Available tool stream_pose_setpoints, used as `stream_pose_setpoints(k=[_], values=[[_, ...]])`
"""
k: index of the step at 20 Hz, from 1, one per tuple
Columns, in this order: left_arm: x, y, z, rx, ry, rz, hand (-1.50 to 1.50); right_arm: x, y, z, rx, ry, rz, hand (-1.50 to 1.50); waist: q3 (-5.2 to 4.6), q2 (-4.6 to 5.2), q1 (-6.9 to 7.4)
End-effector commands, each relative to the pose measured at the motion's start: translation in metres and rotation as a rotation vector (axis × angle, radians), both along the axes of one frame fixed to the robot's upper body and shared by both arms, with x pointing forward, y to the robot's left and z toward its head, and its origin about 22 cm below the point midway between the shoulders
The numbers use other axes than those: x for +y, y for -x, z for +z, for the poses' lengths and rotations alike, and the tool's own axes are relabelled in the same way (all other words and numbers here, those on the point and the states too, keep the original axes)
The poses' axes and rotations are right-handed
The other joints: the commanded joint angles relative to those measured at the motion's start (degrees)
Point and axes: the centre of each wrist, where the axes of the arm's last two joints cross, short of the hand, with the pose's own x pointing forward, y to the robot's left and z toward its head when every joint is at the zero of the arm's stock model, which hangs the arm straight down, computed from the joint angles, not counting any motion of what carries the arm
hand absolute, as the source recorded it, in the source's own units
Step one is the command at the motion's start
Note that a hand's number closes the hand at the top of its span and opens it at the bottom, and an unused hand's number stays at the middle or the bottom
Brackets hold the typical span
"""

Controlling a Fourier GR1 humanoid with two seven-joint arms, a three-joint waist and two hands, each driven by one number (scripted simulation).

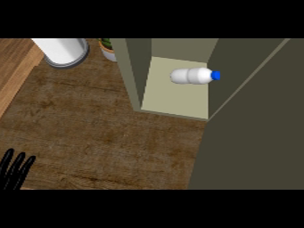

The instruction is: Pick up the bottled water, place it into the cabinet and close the cabinet

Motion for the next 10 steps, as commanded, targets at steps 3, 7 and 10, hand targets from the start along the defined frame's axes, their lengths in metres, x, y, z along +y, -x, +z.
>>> stream_pose_setpoints(k=[3, 7, 10], values=[[0.012, 0.0, 0.004, -0.008, -0.006, -0.024, -1.5, 0.015, -0.008, 0.013, -0.024, 0.119, 0.149, 1.5, -0.37, 0.65, 2.17], [0.024, -0.006, 0.013, -0.029, -0.01, -0.02, -1.5, 0.023, -0.018, 0.011, 0.004, 0.129, 0.155, 1.5, -0.33, 0.76, 2.38], [0.025, -0.003, 0.011, -0.017, -0.012, -0.038, -1.5, 0.031, -0.024, 0.008, 0.028, 0.083, 0.138, 1.5, -0.46, 1.06, 2.95]])
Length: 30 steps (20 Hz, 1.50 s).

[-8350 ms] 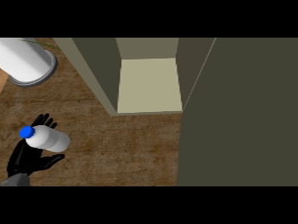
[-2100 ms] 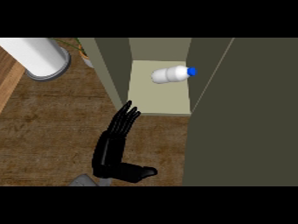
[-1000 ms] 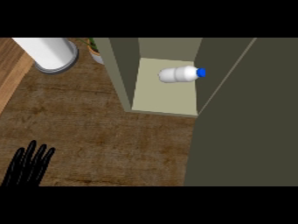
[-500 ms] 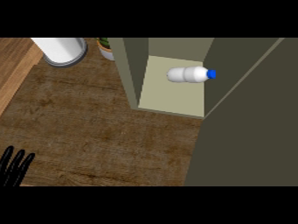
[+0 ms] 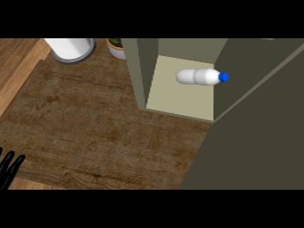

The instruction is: Pick up the bottled water, place it into the cabinet and close the cabinet

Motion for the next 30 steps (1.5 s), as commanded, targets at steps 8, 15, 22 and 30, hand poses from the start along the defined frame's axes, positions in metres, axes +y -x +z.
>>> stream_pose_setpoints(k=[8, 15, 22, 30], values=[[0.015, -0.01, 0.015, -0.035, 0.001, -0.034, -1.5, 0.03, -0.026, -0.006, 0.176, -0.03, -0.021, 1.5, 0.11, 1.05, 0.94], [0.022, -0.012, 0.017, -0.027, -0.01, -0.005, -1.5, 0.048, -0.054, -0.018, 0.331, -0.118, -0.018, 1.5, 0.42, 1.5, 0.85], [0.026, -0.016, 0.024, -0.049, 0.002, 0.003, -1.5, 0.053, -0.111, -0.016, 0.413, -0.157, -0.002, 1.5, 0.66, 0.87, 0.13], [0.044, -0.009, 0.024, -0.009, 0.018, 0.031, -1.5, 0.069, -0.212, 0.003, 0.39, -0.2, -0.323, 1.5, 0.9, -0.05, -2.1]])
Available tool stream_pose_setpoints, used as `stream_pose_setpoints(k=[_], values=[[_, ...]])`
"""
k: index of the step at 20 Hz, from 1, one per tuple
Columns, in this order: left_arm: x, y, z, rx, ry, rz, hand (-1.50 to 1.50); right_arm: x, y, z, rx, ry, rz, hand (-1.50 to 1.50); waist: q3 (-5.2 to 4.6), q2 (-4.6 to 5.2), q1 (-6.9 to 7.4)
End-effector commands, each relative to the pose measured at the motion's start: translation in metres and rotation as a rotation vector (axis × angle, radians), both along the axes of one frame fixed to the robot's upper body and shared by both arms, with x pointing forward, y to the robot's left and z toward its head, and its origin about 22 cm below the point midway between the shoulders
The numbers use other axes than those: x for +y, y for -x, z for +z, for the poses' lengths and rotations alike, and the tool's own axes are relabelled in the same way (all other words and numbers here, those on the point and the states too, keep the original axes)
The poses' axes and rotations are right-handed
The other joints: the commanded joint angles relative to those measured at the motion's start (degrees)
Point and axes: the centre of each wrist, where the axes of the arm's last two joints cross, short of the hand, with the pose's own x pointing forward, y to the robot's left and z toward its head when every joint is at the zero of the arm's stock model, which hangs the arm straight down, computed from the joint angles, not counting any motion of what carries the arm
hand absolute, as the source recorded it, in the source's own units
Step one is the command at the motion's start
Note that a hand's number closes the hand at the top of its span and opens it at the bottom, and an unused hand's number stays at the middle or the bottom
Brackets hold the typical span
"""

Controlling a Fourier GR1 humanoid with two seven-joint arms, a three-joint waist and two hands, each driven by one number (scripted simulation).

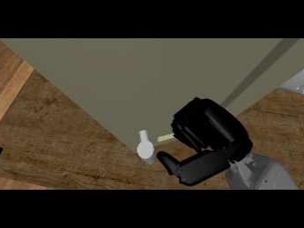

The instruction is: Pick up the bottled water, place it into the cabinet and close the cabinet

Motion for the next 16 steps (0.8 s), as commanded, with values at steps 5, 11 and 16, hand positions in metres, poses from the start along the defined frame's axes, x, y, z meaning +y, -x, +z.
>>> stream_pose_setpoints(k=[5, 11, 16], values=[[0.005, 0.009, -0.001, -0.015, 0.057, -0.007, -1.5, 0.023, -0.098, 0.012, 0.029, 0.072, -0.205, 1.5, 0.34, -0.36, -2.02], [0.011, 0.008, -0.004, 0.0, 0.054, 0.005, -1.5, 0.042, -0.128, 0.019, 0.029, 0.091, -0.226, 1.5, 0.29, -0.41, -3.88], [0.012, 0.008, 0.002, -0.017, 0.035, 0.003, -1.5, 0.04, -0.136, 0.01, 0.016, 0.09, -0.217, 1.5, 0.34, -0.7, -4.57]])
